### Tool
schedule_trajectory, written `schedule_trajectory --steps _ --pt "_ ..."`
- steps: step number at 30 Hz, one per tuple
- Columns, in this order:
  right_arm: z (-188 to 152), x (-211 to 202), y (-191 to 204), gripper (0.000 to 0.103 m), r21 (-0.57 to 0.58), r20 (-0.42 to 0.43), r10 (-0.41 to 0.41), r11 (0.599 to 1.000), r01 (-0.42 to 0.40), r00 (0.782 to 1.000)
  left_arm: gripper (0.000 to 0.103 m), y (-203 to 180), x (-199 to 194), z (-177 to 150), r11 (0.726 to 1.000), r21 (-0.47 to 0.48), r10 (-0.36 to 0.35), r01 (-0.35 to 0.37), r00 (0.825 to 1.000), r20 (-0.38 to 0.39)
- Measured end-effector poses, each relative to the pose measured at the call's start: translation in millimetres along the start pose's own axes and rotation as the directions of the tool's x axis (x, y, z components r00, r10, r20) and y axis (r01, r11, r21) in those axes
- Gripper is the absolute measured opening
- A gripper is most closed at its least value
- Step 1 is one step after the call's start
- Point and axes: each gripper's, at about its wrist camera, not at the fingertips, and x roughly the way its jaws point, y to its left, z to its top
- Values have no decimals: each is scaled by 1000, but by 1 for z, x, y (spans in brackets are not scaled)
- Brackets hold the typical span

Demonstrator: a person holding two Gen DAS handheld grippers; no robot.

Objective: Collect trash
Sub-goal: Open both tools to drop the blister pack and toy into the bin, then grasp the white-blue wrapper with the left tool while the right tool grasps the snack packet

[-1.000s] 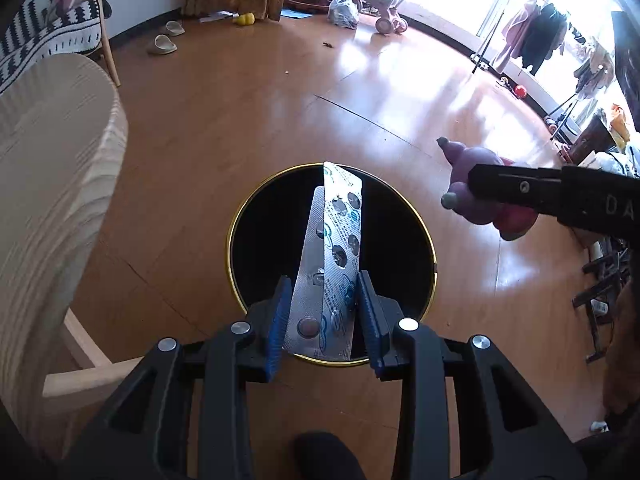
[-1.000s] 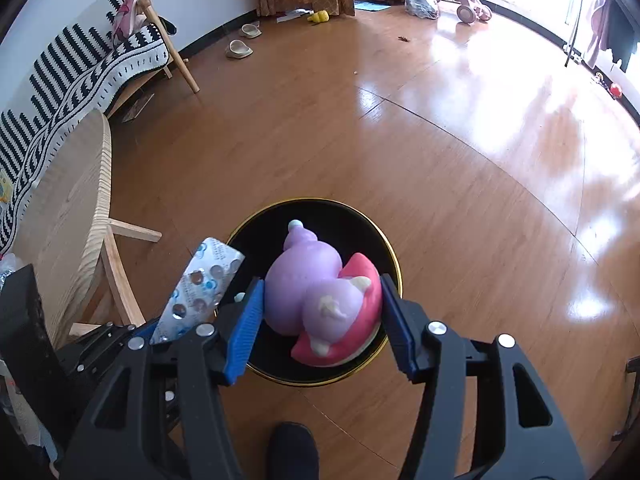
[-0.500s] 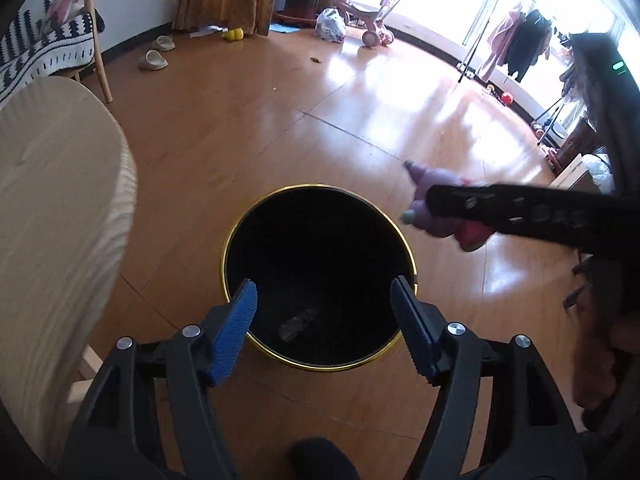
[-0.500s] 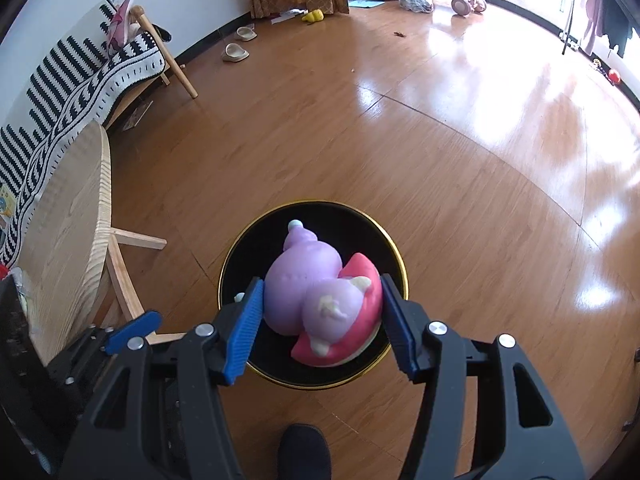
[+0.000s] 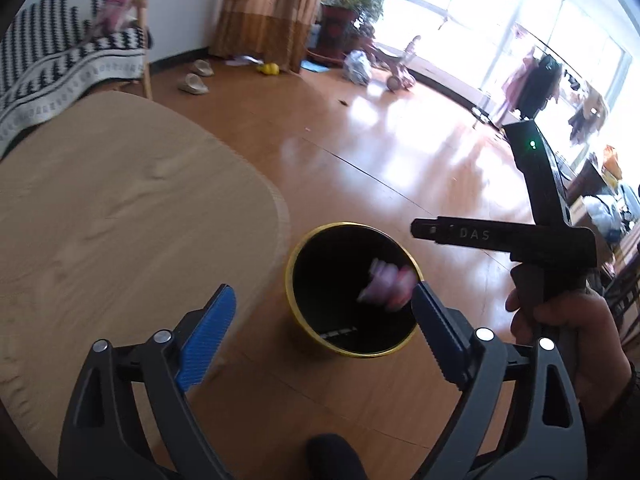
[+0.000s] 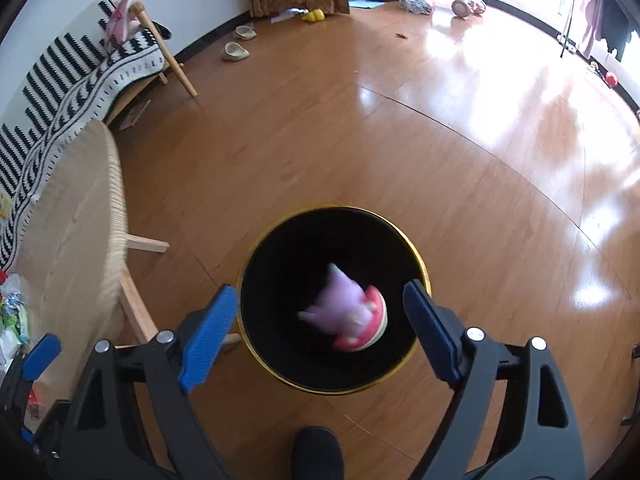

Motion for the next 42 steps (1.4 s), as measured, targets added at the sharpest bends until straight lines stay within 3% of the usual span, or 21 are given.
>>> schedule_trajectory --steps 7,12,16,19,24,26,28,32,35,37,40,42 --pt "-2 -34 100 86 -132 80 128 984 -117 989 89 69 -69 -13 986 -103 137 -130 989 56" --pt "-25 -50 215 87 -316 49 273 917 -244 961 89 139 -134 -33 944 -218 271 -247 959 88" --pt "-52 -52 304 87 -442 -16 352 837 -322 936 89 201 -190 -58 890 -315 376 -328 921 104" --pt "-72 -51 358 87 -508 -63 377 785 -354 924 89 250 -232 -93 830 -379 474 -409 876 92" --pt "-98 -45 421 87 -573 -122 386 724 -382 914 89 336 -292 -150 719 -462 600 -519 799 35" --pt "-108 -40 441 87 -591 -135 379 711 -382 915 89 362 -302 -169 696 -475 616 -539 788 8" --pt "-115 -34 455 87 -606 -139 363 705 -369 921 89 386 -304 -182 686 -485 612 -542 791 -18" --pt "-120 -19 470 86 -612 -150 344 704 -360 927 89 422 -295 -193 692 -476 595 -543 802 -50" --pt "-122 -9 479 85 -615 -159 332 703 -356 930 89 443 -285 -191 715 -488 550 -501 834 -50" --pt "-120 -5 481 85 -614 -163 330 704 -357 930 89 440 -277 -192 730 -478 537 -489 843 -43" --pt "-121 3 489 84 -622 -175 325 696 -360 929 89 438 -264 -182 751 -428 538 -503 842 -47" --pt "-122 8 495 81 -624 -183 319 693 -360 930 89 442 -255 -180 747 -426 540 -511 839 -59"
